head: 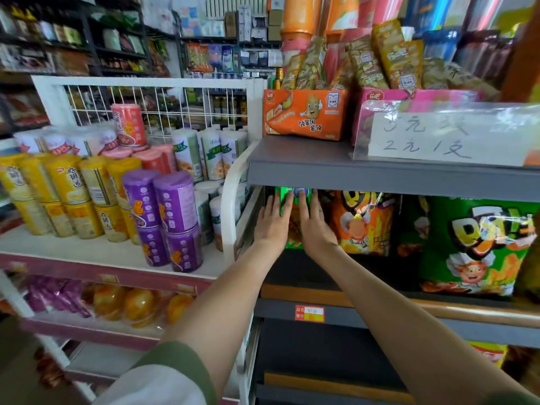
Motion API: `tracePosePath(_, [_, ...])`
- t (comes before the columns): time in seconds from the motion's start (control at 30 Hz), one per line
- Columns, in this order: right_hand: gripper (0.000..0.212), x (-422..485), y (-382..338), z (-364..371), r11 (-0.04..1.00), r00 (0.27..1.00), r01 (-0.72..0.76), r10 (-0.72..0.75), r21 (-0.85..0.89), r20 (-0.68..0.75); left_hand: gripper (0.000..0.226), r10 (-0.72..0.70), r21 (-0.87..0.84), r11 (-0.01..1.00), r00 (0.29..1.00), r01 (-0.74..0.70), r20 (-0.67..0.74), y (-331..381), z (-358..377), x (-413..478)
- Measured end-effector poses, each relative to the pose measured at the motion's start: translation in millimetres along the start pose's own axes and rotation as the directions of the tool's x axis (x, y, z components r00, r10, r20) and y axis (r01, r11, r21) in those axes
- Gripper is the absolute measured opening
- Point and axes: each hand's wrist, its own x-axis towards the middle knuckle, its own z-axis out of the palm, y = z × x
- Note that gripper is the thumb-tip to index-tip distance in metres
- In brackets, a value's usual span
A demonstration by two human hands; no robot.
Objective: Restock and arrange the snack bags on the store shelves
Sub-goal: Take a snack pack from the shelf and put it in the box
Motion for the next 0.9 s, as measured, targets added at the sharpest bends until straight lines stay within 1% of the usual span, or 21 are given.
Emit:
tracePosePath(0.07, [0.098, 0.9, -2.1, -3.3, 0.992, 0.999, -0.049, 0.049, -0.117, -0.003, 0.084, -0.034, 0.091, 0.995, 0.998, 0.039, -0.06, -0.7, 2.9, 1.4])
tracePosePath(0.13, [0.1, -1.0, -4.1, -3.6, 0.983, 0.999, 0.007, -0.013, -0.185, -0.03, 0.088, -0.035, 0.129, 0.991, 0.994, 0.048, -0.103, -1.8, 5.5, 1.0])
tracePosePath(0.2, [0.099, -3.6, -3.8, -2.1, 0.962, 0.997, 0.074, -0.077, -0.263, 0.001, 0.089, 0.0, 0.141, 0.99, 0.995, 0.013, -0.096, -3.2, 6.7, 0.0])
tracePosePath(0.23, [0.099, -4.2, -3.4, -1.0, 0.959, 0.996, 0.088, -0.082, -0.27, 0.034, 0.088, 0.014, 0.143, 0.99, 0.997, -0.003, -0.074, -4.5, 7.5, -0.9])
tracePosePath(0.3, [0.099, -5.3, -4.6, -0.2, 0.966, 0.993, 0.089, -0.067, -0.241, 0.097, 0.083, 0.01, 0.136, 0.991, 0.999, -0.005, -0.04, -7.4, 10.5, -3.0])
tracePosePath(0.37, [0.1, -7.3, -6.5, -1.9, 0.976, 0.991, 0.084, -0.061, -0.203, 0.116, 0.078, -0.013, 0.128, 0.992, 0.999, 0.018, -0.038, -8.0, 12.2, -6.7])
tracePosePath(0.4, [0.101, -9.4, -7.2, -3.6, 0.979, 0.991, 0.086, -0.064, -0.187, 0.12, 0.078, -0.02, 0.114, 0.993, 0.999, 0.024, -0.032, -6.3, 11.6, -9.5])
tracePosePath(0.47, [0.099, -17.8, -8.2, -9.0, 0.983, 0.989, 0.098, -0.079, -0.156, 0.122, 0.085, -0.039, 0.061, 0.997, 0.999, 0.039, -0.009, 0.4, 6.2, -16.9])
tracePosePath(0.53, [0.093, -31.1, -8.4, -17.7, 0.989, 0.987, 0.123, -0.114, -0.086, 0.11, 0.089, -0.068, 0.005, 0.998, 0.998, 0.068, 0.007, 10.7, -3.0, -28.5])
tracePosePath(0.6, [0.083, -48.1, -6.5, -28.6, 0.99, 0.987, 0.141, -0.143, 0.027, 0.078, 0.08, -0.074, -0.066, 0.995, 0.997, 0.073, -0.023, 22.9, -12.8, -45.3])
tracePosePath(0.63, [0.078, -57.7, -4.3, -34.8, 0.985, 0.987, 0.151, -0.155, 0.085, 0.051, 0.071, -0.057, -0.116, 0.992, 0.994, 0.046, -0.09, 29.4, -14.9, -56.0])
tracePosePath(0.7, [0.067, -78.4, 4.1, -43.6, 0.969, 0.982, 0.189, -0.188, 0.16, -0.021, 0.053, -0.021, -0.207, 0.977, 0.956, -0.042, -0.292, 42.1, -13.8, -80.1])
tracePosePath(0.73, [0.061, -90.4, 9.7, -45.7, 0.96, 0.974, 0.224, -0.213, 0.169, -0.08, 0.051, -0.018, -0.253, 0.964, 0.934, -0.079, -0.358, 49.0, -10.8, -93.7])
tracePosePath(0.8, [0.05, -117.5, 23.0, -43.9, 0.936, 0.939, 0.307, -0.268, 0.172, -0.217, 0.053, 0.001, -0.304, 0.943, 0.916, -0.134, -0.401, 64.6, -0.7, -123.6])
tracePosePath(0.83, [0.047, -133.5, 30.2, -41.2, 0.923, 0.923, 0.339, -0.288, 0.182, -0.256, 0.052, 0.013, -0.322, 0.934, 0.914, -0.156, -0.405, 73.9, 5.2, -139.2])
tracePosePath(0.9, [0.045, -169.1, 46.2, -33.4, 0.894, 0.899, 0.397, -0.334, 0.207, -0.283, 0.05, 0.017, -0.397, 0.9, 0.925, -0.179, -0.38, 91.5, 21.3, -170.3])
